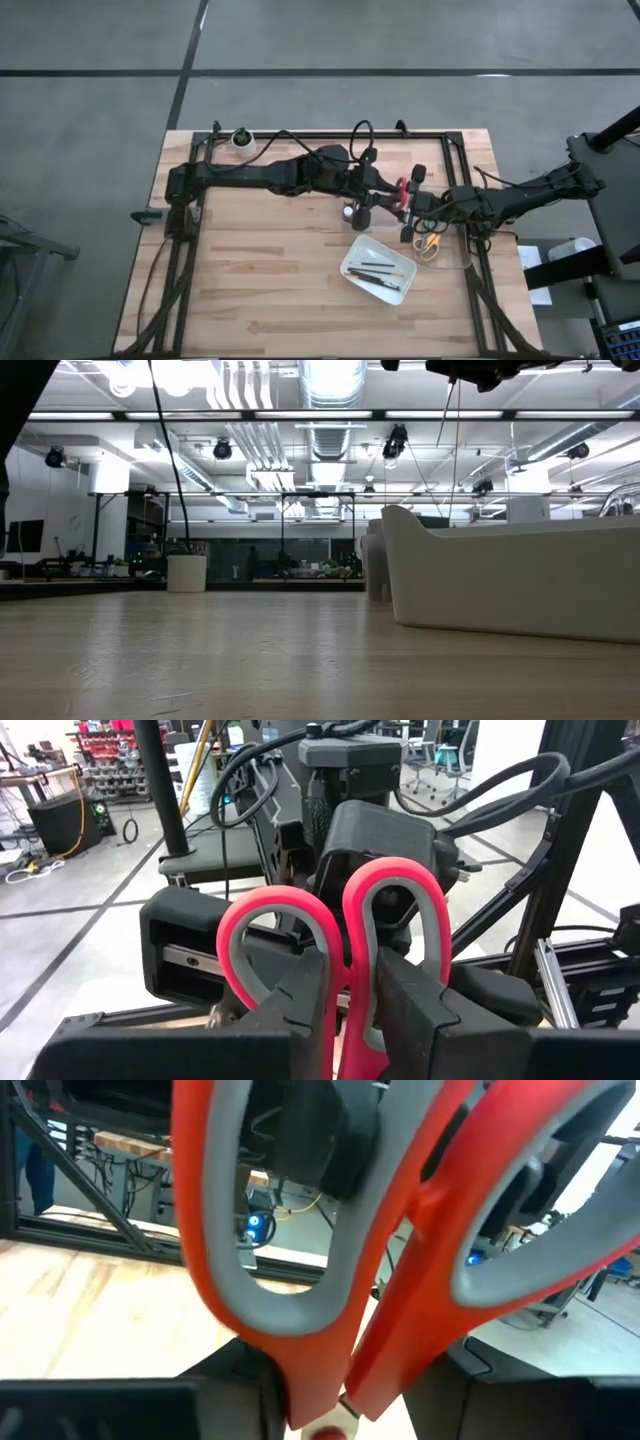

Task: Pick & Place Paint Supplies
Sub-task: Put the red scissors into the right transparent bin

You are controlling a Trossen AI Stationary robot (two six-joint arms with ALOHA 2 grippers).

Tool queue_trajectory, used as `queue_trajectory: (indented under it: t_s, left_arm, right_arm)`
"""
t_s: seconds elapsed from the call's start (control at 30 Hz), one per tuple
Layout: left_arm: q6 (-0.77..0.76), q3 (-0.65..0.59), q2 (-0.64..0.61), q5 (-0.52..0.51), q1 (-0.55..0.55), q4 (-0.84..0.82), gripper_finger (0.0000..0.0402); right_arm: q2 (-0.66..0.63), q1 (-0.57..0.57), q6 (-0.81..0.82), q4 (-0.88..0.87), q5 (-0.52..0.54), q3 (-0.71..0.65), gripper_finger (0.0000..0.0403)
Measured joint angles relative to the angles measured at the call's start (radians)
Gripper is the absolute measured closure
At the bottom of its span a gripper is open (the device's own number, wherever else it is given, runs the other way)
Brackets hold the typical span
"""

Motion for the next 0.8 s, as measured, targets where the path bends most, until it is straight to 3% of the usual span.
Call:
queue_trajectory:
  t_s: [0.13,0.37,0.8]
  left_arm:
    - [0.0,0.0,0.0,-0.02,0.0,-0.003,0.0334]
    - [0.015,0.0,0.0,-0.023,0.0,-0.001,0.0334]
    - [0.007,0.0,0.0,-0.027,0.0,0.0,0.0334]
  right_arm:
    - [0.0,0.0,0.0,0.001,0.003,0.0,0.0251]
    - [0.0,0.0,0.004,0.003,0.003,0.0,0.0292]
    - [0.0,0.0,-0.003,0.002,0.003,0.0,0.0279]
